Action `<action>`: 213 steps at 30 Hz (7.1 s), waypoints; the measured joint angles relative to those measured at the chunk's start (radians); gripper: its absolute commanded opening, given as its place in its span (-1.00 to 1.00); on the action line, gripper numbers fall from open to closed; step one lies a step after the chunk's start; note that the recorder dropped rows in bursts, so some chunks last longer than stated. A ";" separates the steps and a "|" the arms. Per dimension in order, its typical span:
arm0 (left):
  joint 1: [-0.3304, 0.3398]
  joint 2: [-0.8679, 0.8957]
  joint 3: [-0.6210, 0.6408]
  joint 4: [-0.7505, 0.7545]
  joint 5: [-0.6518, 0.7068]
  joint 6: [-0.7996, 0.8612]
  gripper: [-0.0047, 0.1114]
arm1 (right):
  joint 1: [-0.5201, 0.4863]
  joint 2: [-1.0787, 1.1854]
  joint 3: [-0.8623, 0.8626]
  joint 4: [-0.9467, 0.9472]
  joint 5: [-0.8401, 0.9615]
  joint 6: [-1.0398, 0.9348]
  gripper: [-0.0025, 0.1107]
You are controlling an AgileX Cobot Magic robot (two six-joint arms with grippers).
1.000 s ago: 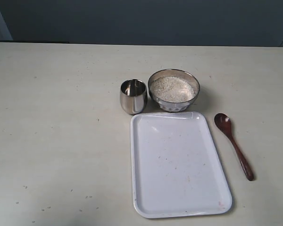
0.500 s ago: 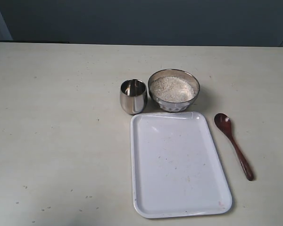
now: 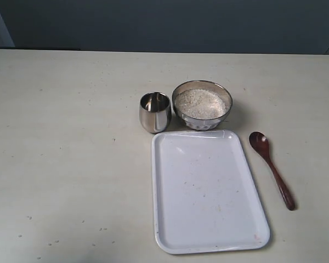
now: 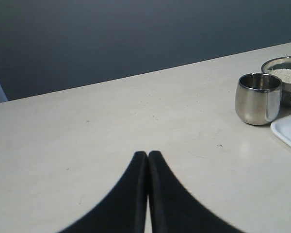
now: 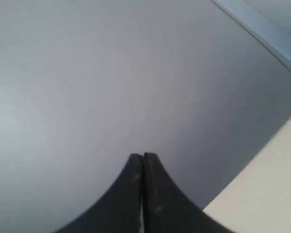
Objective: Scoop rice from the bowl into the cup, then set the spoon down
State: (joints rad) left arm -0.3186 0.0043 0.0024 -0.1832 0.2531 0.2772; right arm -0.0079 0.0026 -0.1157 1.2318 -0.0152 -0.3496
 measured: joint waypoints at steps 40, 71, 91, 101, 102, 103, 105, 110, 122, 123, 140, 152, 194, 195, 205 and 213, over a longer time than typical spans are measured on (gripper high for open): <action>0.000 0.000 0.000 0.000 0.000 0.000 -0.91 | 0.263 1.598 -0.795 -0.966 0.945 0.170 -0.90; 0.000 0.000 0.000 0.000 0.000 0.000 -0.91 | 0.308 1.868 -0.798 -1.110 0.877 0.239 -0.24; 0.000 0.000 0.000 0.000 0.000 0.000 -0.91 | 0.308 1.811 -0.938 -1.131 1.175 0.181 -0.97; 0.000 0.000 0.000 0.000 0.000 0.000 -0.91 | 0.418 1.806 -1.229 -1.293 1.225 0.142 -0.97; 0.000 0.000 0.000 0.000 0.000 0.000 -0.91 | 0.437 1.806 -1.250 -1.318 1.225 0.141 -0.97; 0.000 0.000 0.000 0.000 0.000 0.000 -0.91 | 0.463 1.810 -1.268 -1.350 1.225 0.141 -0.97; 0.000 0.000 0.000 0.000 0.000 0.000 -0.91 | 0.513 1.828 -1.292 -1.429 1.225 0.141 -0.97; 0.000 0.000 0.000 0.000 0.000 0.000 -0.91 | 0.583 1.893 -1.296 -1.563 1.229 0.134 -0.97; 0.000 0.000 0.000 0.000 0.000 0.000 -0.91 | 0.676 1.929 -1.296 -1.781 1.233 0.115 -0.97; 0.000 0.000 0.000 0.000 0.000 0.000 -0.91 | 0.681 1.929 -1.296 -1.804 1.233 0.115 -0.97; 0.000 0.000 0.000 0.000 0.000 0.000 -0.91 | 0.707 1.996 -1.296 -2.036 1.233 0.111 -0.97; 0.000 0.000 0.000 0.000 0.000 0.000 -0.91 | 0.767 2.087 -1.296 -2.242 1.233 0.170 -0.97; 0.000 0.000 0.000 0.000 0.000 0.000 -0.91 | 0.846 2.191 -1.313 -2.377 1.228 0.279 -0.97; 0.000 0.000 0.000 0.000 0.000 0.000 -0.91 | 0.846 2.191 -1.313 -2.385 1.228 0.286 -0.97; 0.000 0.000 0.000 0.000 0.000 0.000 -0.91 | 0.846 2.196 -1.313 -2.422 1.228 0.300 -0.97; 0.000 0.000 0.000 0.000 0.000 0.000 -0.91 | 0.854 2.224 -1.313 -2.419 1.231 0.304 -0.97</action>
State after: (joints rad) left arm -0.3186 0.0043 0.0024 -0.1832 0.2531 0.2772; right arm 0.8464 2.2269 -1.4290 -1.1871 1.2162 -0.0459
